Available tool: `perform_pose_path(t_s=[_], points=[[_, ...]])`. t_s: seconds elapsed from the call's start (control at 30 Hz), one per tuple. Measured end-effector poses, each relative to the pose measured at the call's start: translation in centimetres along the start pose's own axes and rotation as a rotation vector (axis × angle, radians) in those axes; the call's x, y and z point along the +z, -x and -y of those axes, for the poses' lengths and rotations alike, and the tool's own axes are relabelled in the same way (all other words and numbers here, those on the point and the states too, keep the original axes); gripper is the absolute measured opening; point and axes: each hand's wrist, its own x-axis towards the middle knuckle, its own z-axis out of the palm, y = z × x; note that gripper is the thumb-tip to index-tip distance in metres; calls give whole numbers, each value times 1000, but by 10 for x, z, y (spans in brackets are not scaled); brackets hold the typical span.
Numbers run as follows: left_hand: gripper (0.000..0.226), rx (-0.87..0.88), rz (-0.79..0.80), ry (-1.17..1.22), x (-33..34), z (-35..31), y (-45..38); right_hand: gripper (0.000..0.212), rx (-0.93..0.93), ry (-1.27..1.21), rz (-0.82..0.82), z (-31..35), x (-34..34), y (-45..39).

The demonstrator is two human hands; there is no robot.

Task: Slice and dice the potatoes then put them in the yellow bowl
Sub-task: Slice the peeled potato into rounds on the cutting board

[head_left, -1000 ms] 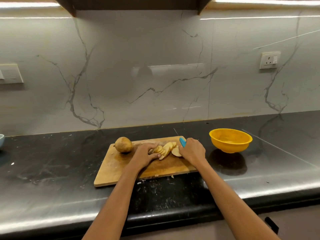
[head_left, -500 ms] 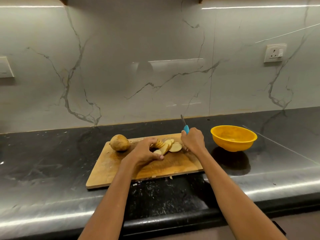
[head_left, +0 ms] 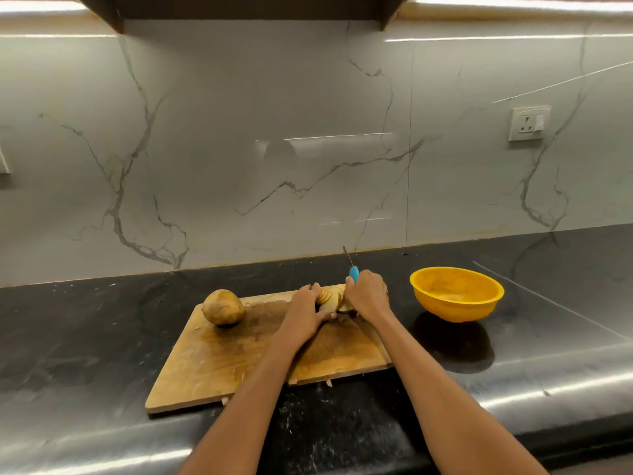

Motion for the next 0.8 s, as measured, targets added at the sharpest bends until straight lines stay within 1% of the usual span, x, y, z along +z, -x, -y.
perform_pose_path(t_s=[0.1,0.17,0.27,0.33,0.4,0.43,0.47,0.53,0.67,0.8], points=[[63,-18,37,19,-6,-3,-9,35,-42,80,0,0,-2,-7],[61,-46,55,84,-16,2,-10,36,-66,157,-29,-1,-5,-7],[59,-83,-28,221,-33,14,-2,35,-83,181,-109,-4,-12,-5],[49,-93,-42,246,-44,23,8,33,-105,166,-146,-4,-14,-2],[39,-92,55,255,-54,31,19,33,-148,158,-162,-2,-15,3],[38,-86,119,248,-58,33,25,32,-173,149,-165,-1,-14,6],[41,-81,173,226,-60,34,28,32,-197,135,-167,1,-13,8],[46,-67,214,155,-59,33,32,32,-231,105,-161,3,-12,11],[43,-15,107,94,-47,21,33,33,-264,43,-166,3,-10,14],[41,95,13,197,-29,1,31,32,-246,-13,-180,3,-10,10]])
